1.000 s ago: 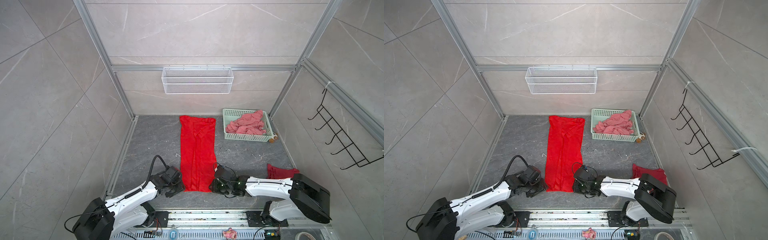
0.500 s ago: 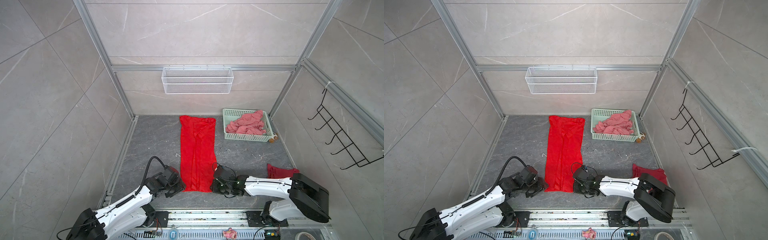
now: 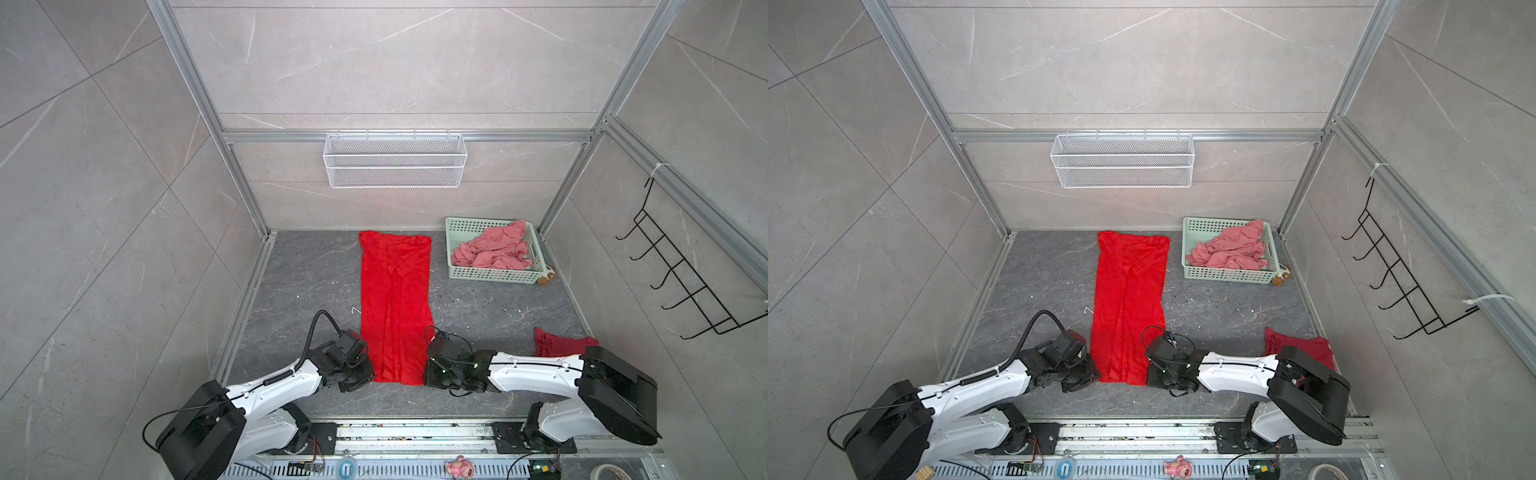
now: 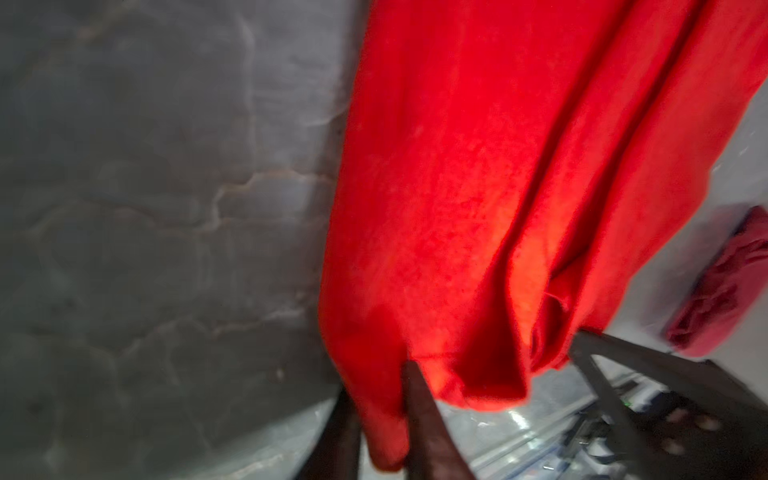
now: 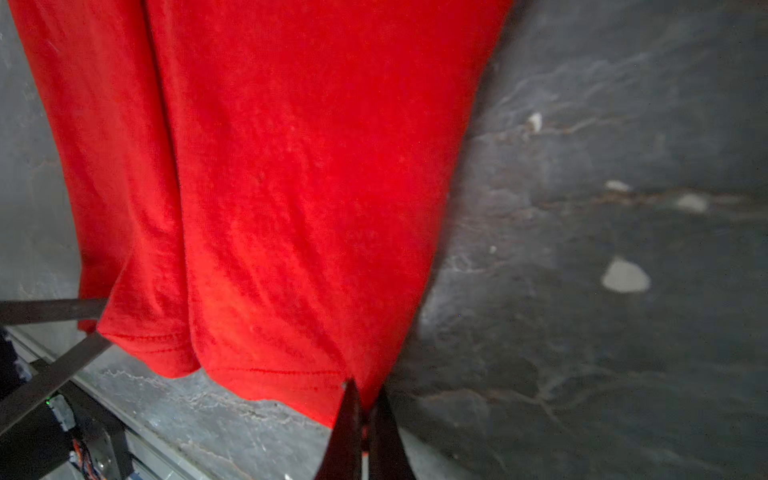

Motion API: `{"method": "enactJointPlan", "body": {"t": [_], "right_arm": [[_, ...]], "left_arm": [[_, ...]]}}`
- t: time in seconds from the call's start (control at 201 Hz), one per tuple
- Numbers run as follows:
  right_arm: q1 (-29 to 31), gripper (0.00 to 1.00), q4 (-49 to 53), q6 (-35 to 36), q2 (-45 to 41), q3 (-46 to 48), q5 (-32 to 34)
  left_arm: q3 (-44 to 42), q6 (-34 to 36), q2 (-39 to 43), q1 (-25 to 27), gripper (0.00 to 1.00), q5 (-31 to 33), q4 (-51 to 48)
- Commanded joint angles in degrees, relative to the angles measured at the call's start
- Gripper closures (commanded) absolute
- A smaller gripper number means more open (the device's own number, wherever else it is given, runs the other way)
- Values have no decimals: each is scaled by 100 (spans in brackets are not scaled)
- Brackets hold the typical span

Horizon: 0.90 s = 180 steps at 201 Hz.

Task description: Fold and stack the t-shirts

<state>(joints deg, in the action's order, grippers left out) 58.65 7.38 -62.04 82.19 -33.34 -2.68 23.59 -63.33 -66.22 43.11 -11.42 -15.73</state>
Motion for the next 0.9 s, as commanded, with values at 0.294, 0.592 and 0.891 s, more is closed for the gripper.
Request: {"method": "enactJointPlan", "body": {"t": [0.294, 0.592, 0.891], "right_arm": [[911, 100, 2224, 272, -282, -925, 819], [1031, 100, 3071, 915, -266, -2420, 1905], [-12, 100, 2650, 1817, 786, -3534, 1946]], "left_arm": [[6, -207, 2066, 180, 100, 100, -1886], [1514, 771, 1341, 159, 100, 569, -1898], [2683, 2025, -354, -988, 100, 463, -936]]}}
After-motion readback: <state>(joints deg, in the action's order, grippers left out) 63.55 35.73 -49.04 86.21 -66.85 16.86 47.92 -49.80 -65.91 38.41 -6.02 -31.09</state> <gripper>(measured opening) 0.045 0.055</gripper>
